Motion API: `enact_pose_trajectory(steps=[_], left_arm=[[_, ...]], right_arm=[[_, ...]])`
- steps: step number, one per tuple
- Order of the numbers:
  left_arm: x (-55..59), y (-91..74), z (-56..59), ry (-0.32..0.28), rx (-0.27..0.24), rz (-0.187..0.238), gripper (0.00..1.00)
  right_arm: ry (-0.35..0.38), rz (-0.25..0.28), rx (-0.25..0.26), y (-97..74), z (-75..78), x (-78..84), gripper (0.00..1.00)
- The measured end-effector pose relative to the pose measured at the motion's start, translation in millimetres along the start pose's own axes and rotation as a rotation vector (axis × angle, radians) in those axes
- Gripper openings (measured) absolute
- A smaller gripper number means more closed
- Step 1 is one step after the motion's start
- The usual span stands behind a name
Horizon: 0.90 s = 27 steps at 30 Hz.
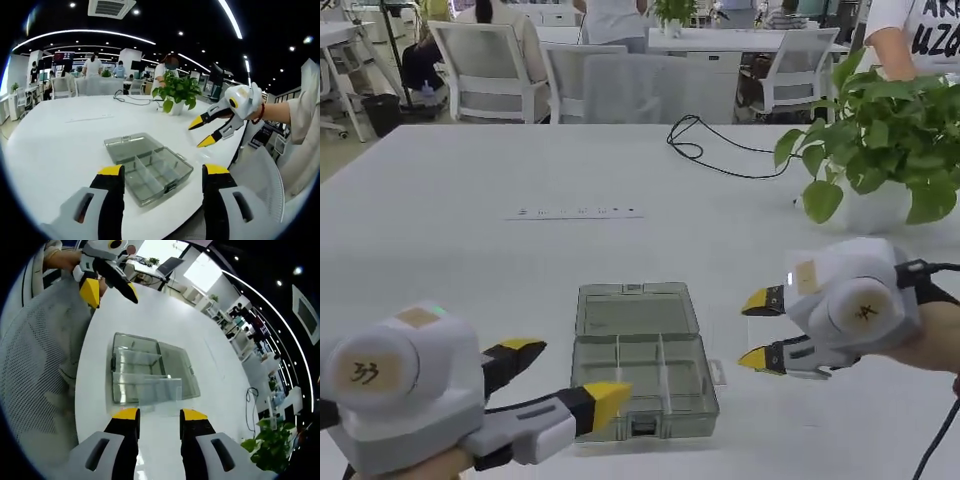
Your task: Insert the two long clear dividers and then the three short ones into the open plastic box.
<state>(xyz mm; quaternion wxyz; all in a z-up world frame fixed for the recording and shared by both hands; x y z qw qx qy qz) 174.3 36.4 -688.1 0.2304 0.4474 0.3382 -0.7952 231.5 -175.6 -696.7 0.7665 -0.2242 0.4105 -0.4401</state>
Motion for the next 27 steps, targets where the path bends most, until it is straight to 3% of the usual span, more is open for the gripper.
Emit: enact_pose_trajectory(steps=[3,12,17,27], left_arm=[[0.4,1.5,6.6,-0.046,0.039,0.015,0.55],[2.9,2.0,15.7,-0.078,0.111,0.033,0.39],[4.6,-0.1,20.1,-0.078,0.129,0.036,0.34],[7.7,-2.3,23.7,-0.091,0.155,0.025,0.16]], right_arm=[[-0.015,0.023,0.006,-1.0,-3.5,-10.4,0.32],[-0.077,0.119,0.031,0.9,-15.4,-47.5,0.32],[-0.093,0.174,0.024,2.8,-22.7,-66.7,0.32],[-0.105,0.226,0.011,5.0,-32.0,-92.4,0.32]])
Point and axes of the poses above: the centre of the closed fingertips' face, and the gripper's own axes: y roughly forward along the fingers, z roughly to its right, x roughly out of its underside, the point moved 6 cm from there along -y, roughly backward along the fingers, and after that the axes turned 10 degrees about -y, right-handed, at the moved point
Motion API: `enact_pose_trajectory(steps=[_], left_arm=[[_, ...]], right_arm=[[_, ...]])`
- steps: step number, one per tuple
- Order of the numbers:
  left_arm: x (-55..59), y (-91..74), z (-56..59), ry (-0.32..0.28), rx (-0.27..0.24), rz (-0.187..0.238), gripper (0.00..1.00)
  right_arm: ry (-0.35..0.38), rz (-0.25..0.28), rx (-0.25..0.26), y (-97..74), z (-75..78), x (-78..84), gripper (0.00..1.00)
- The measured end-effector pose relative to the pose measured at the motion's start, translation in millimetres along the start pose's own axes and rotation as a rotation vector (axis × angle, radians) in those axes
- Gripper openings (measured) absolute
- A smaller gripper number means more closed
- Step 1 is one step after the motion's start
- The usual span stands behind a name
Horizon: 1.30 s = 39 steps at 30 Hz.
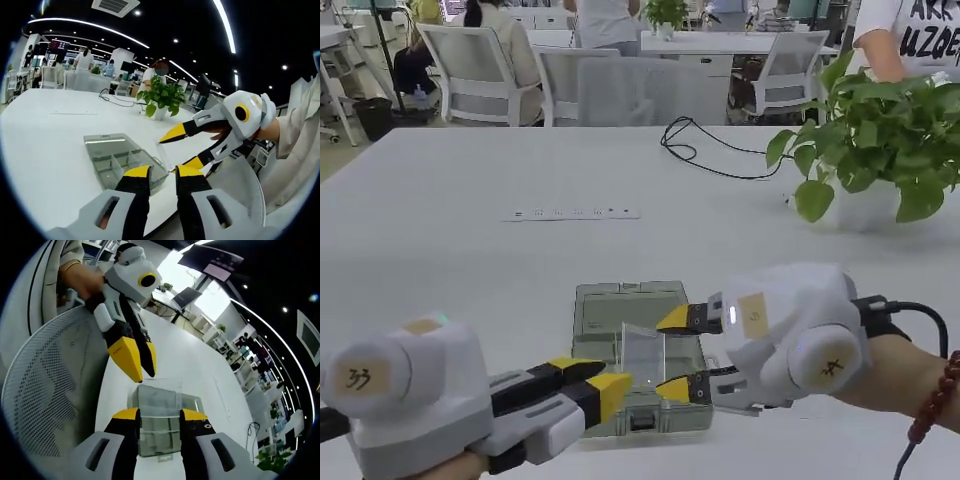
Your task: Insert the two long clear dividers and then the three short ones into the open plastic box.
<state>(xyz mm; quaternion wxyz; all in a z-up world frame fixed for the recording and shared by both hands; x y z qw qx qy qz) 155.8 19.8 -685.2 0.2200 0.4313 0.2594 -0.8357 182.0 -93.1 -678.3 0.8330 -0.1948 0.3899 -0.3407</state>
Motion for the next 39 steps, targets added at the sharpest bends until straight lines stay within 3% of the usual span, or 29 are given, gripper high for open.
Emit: enact_pose_trajectory(steps=[11,18,19,20,26,35,39], left_arm=[[-0.8,-0.7,-1.2,-0.058,0.013,0.003,0.01],[-2.7,-0.3,-0.8,-0.093,0.017,0.006,0.00],[-2.7,-0.3,-1.1,-0.104,0.012,0.006,0.00],[-3.5,0.4,-1.5,-0.154,0.008,0.015,0.00],[-5.4,0.0,-3.9,-0.257,0.023,0.023,0.00],[-9.7,-3.2,3.5,-0.234,0.005,0.036,0.00],[-11.3,-3.4,0.2,-0.141,-0.037,0.003,0.00]], right_arm=[[0.005,0.041,0.026,2.8,2.6,-11.5,0.32],[0.001,0.036,0.038,3.8,4.3,-12.8,0.32],[-0.003,0.034,0.041,4.0,4.9,-12.9,0.32],[-0.007,0.032,0.045,4.0,5.6,-13.0,0.32],[-0.011,0.031,0.063,2.2,7.2,-13.7,0.32],[-0.009,0.047,0.106,-0.1,9.0,-17.9,0.34],[0.028,0.058,0.104,0.1,9.3,-19.4,0.37]])
Point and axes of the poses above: the centre of the closed fingertips' face, and the gripper's own axes: y roughly forward along the fingers, z roughly to its right, x roughly out of its underside, the point moved 6 cm from there along -y, roughly backward along the fingers, and after that the axes turned 10 degrees about -y, right-handed, at the moved point
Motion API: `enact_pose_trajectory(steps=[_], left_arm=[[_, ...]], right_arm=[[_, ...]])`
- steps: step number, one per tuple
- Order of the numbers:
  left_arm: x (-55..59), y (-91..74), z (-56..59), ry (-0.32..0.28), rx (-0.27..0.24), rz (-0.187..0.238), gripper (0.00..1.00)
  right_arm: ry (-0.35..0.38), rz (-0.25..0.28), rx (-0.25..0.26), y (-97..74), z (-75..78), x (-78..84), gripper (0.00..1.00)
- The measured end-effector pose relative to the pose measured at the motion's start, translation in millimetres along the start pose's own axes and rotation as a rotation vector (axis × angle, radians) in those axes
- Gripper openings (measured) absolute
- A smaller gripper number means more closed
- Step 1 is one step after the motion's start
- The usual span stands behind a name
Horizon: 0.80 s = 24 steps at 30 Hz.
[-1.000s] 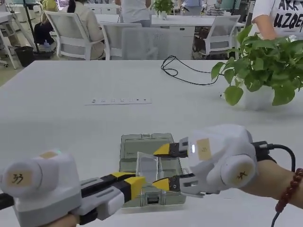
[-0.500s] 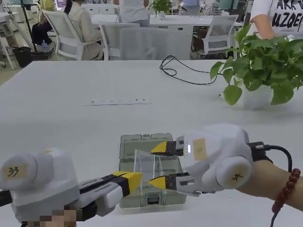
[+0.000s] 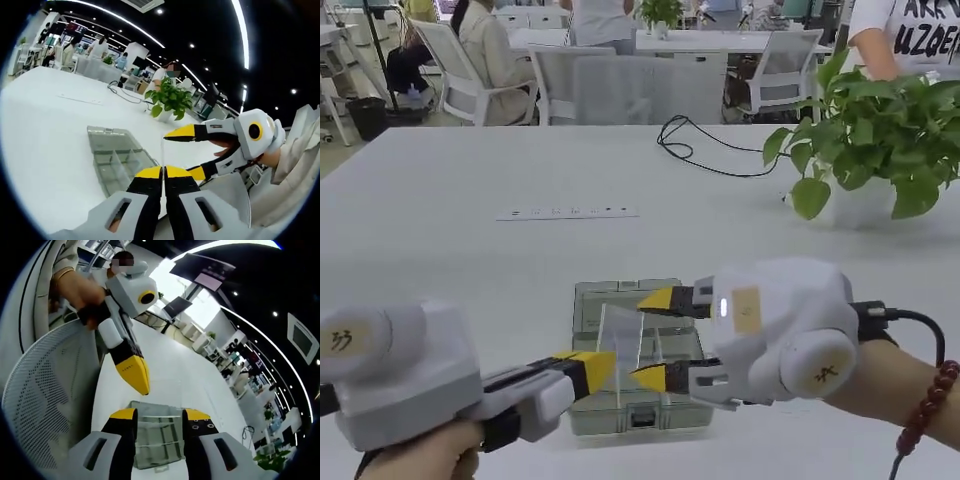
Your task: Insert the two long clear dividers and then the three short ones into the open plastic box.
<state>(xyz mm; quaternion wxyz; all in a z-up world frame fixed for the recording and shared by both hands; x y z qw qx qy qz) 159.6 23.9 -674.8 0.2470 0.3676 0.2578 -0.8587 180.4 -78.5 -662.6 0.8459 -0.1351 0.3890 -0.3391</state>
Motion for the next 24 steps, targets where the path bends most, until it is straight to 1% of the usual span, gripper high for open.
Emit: enact_pose_trajectory(steps=[1,3,4,6,8,11,13,14,15,16,17,19,22,23,24], left_arm=[[-0.4,-0.7,-3.7,0.032,-0.006,-0.008,0.00],[-0.3,-1.5,-5.9,0.087,-0.023,-0.022,0.00],[0.3,-2.6,-9.0,0.136,-0.035,-0.038,0.00],[0.8,-4.1,-12.5,0.204,-0.049,-0.055,0.00],[1.5,-4.9,-12.8,0.252,-0.052,-0.069,0.00],[2.8,-5.9,-13.5,0.350,-0.054,-0.101,0.00],[5.0,-6.3,-13.5,0.395,-0.057,-0.130,0.00],[5.9,-6.3,-13.0,0.411,-0.057,-0.139,0.00],[7.1,-6.3,-11.5,0.433,-0.049,-0.149,0.00],[7.3,-6.3,-11.5,0.444,-0.047,-0.150,0.00],[7.8,-6.3,-11.7,0.456,-0.046,-0.156,0.00],[9.5,-6.4,-11.4,0.492,-0.043,-0.181,0.00],[11.6,-6.5,-11.0,0.546,-0.025,-0.210,0.00],[12.4,-6.9,-11.1,0.577,-0.019,-0.226,0.00],[12.8,-7.0,-10.8,0.583,-0.014,-0.232,0.00]], right_arm=[[0.010,0.005,-0.001,0.0,0.0,-0.5,0.37],[0.036,0.018,0.001,-0.9,1.1,-1.8,0.37],[0.063,0.030,-0.007,-1.5,0.9,-2.8,0.37],[0.093,0.044,-0.010,-2.7,2.6,-3.5,0.37],[0.130,0.059,-0.019,-3.6,2.8,-4.3,0.36],[0.167,0.083,-0.041,-5.3,3.5,-5.5,0.35],[0.186,0.096,-0.056,-6.1,3.9,-6.1,0.35],[0.196,0.104,-0.072,-6.2,3.1,-6.4,0.34],[0.205,0.107,-0.078,-6.4,3.6,-5.8,0.34],[0.206,0.108,-0.080,-6.4,3.7,-5.6,0.34],[0.207,0.111,-0.095,-6.4,2.5,-5.4,0.34],[0.212,0.112,-0.109,-6.4,1.0,-4.8,0.33],[0.218,0.115,-0.142,-6.4,-2.0,-3.5,0.32],[0.217,0.112,-0.153,-6.2,-3.1,-2.5,0.32],[0.213,0.111,-0.160,-6.2,-3.7,-1.8,0.31]])
Point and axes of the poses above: the centre of the closed fingertips' face, and the gripper's own axes: y roughly forward along the fingers, z roughly to its right, x roughly out of its underside, the point moved 6 cm from there along -y, roughly backward along the fingers, and after that the axes turned 10 degrees about -y, right-handed, at the moved point
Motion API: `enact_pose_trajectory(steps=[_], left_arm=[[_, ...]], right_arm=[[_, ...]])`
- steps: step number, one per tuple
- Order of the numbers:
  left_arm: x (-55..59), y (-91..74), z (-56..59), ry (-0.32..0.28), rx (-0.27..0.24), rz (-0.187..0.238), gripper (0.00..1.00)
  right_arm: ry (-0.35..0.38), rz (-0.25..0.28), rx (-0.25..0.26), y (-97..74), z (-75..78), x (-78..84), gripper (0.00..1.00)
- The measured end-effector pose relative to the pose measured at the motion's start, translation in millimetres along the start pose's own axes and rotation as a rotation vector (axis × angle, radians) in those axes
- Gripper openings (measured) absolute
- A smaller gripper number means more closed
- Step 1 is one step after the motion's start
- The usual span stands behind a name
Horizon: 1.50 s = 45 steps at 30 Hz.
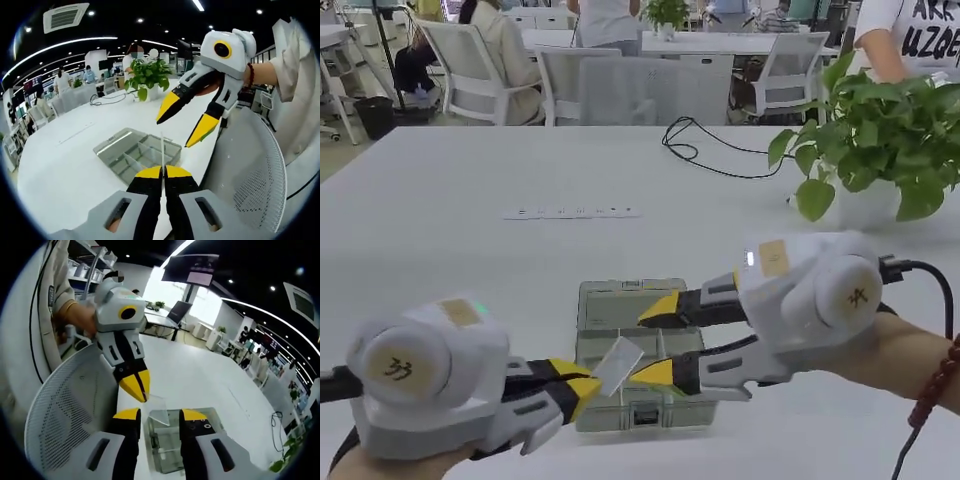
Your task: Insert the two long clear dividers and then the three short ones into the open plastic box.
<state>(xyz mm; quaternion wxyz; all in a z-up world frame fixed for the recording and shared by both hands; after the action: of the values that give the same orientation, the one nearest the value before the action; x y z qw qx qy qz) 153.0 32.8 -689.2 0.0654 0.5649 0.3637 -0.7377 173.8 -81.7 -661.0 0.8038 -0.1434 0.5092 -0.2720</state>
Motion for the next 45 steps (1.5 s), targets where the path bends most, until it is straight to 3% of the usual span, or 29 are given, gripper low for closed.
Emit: enact_pose_trajectory(steps=[3,11,14,15,17,21,27,37,45], left_arm=[[0.0,-0.6,2.4,0.010,0.028,-0.003,0.00],[1.8,-3.0,4.6,0.120,0.084,-0.043,0.00],[2.8,-2.7,4.8,0.187,0.085,-0.066,0.00],[3.1,-2.4,5.3,0.184,0.089,-0.069,0.00],[2.6,-1.8,5.5,0.184,0.100,-0.063,0.00],[1.2,-2.0,8.4,0.239,0.134,-0.074,0.00],[-3.4,-2.4,13.7,0.296,0.182,-0.055,0.00],[-5.2,-3.1,19.0,0.321,0.243,-0.037,0.00],[-5.2,-2.2,16.1,0.318,0.229,-0.027,0.00]], right_arm=[[0.002,-0.004,-0.025,0.0,-2.0,2.0,0.30],[-0.024,0.002,-0.109,1.3,-8.8,5.7,0.27],[-0.025,0.002,-0.122,2.7,-9.6,8.1,0.25],[-0.027,0.002,-0.125,3.3,-9.8,9.2,0.24],[-0.033,0.005,-0.135,3.9,-10.5,10.3,0.23],[-0.043,0.012,-0.158,4.3,-12.6,11.6,0.21],[-0.068,0.023,-0.205,4.5,-17.3,11.5,0.17],[-0.077,0.063,-0.257,5.2,-22.8,5.4,0.05],[-0.090,0.057,-0.271,6.8,-23.6,5.3,0.03]])
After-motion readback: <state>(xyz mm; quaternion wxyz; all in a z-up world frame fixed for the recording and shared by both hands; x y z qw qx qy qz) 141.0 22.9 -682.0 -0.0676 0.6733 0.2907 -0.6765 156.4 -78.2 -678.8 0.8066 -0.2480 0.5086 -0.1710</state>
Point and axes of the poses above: the centre of the closed fingertips' face, and the gripper's own axes: y roughly forward along the fingers, z roughly to its right, x roughly out of its underside, the point moved 6 cm from there along -y, roughly backward along the fingers, and after that the axes turned 10 degrees about -y, right-handed, at the moved point
